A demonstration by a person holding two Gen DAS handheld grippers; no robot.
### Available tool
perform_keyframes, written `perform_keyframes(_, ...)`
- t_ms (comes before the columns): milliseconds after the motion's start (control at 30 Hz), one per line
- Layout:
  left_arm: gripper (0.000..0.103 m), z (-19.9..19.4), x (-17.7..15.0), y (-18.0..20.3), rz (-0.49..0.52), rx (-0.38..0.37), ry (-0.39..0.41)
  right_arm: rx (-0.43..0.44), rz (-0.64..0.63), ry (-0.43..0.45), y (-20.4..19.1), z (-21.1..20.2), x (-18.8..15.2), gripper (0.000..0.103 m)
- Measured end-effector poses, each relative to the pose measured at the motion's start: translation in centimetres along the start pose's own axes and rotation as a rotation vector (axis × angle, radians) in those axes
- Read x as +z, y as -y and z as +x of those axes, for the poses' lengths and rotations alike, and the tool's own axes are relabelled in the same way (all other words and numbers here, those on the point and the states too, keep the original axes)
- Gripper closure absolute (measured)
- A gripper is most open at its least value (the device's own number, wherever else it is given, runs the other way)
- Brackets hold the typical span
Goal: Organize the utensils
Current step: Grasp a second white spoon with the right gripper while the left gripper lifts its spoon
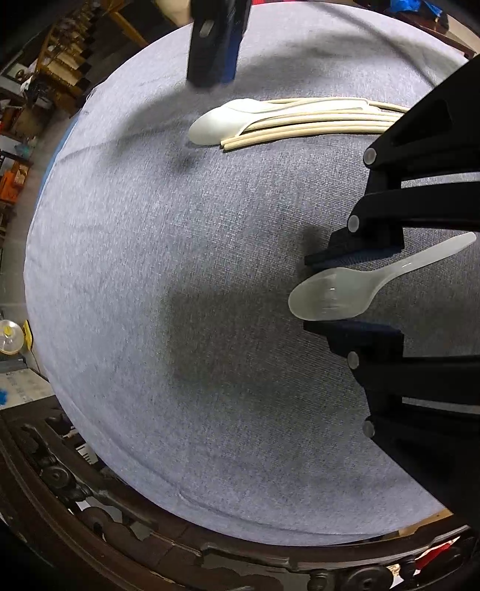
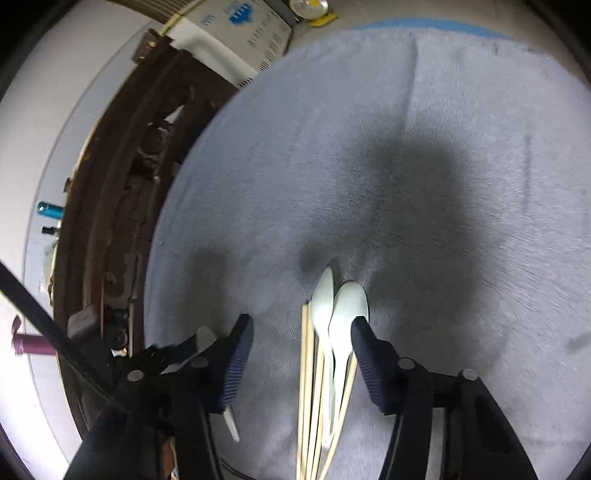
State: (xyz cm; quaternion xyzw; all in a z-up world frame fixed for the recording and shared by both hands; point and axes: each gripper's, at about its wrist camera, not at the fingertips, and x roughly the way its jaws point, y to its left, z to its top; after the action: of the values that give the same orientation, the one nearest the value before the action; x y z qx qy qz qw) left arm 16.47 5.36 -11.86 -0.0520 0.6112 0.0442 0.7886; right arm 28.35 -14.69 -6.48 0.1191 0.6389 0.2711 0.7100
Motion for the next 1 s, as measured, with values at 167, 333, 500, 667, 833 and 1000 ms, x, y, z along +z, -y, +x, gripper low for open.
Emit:
perform_keyframes(167, 0.075, -1.1, -0.8, 0.9, 0.005, -0.011, 0.003, 0.001, 0.008, -0.014, 0.4, 1.8, 0.9, 0.056)
perform_keyframes(333, 0.075, -1.2, -0.7, 0.7, 0.008, -0.008, 0.005, -0.002, 0.012, -0.018, 0.4, 2.7, 1.4, 0.072)
perform_keyframes(500, 0.075, -1.2, -0.1, 0.5, 0.006, -0.004, 0.004, -0.020, -0.010, -0.025, 0.1, 3.4, 1.4, 0.093)
perform_keyframes(667, 0.075, -1.4, -0.1, 0.5, 0.007, -0.007, 0.006, -0.006, -0.013, 0.027, 0.1, 2.7, 0.6, 0.098)
perform_keyframes(833, 0.075, -1.7, -0.2, 0.0, -0.011, -0.029, 0.014, 0.088, 0.028, 0.107, 1.3, -0.1, -0.7, 0.098)
perform_keyframes(1000, 0.075, -3.7, -1.2, -0.5, -0.026, -0.056, 0.057, 0.184, 0.071, 0.225, 2.8, -4.0, -3.1, 0.098)
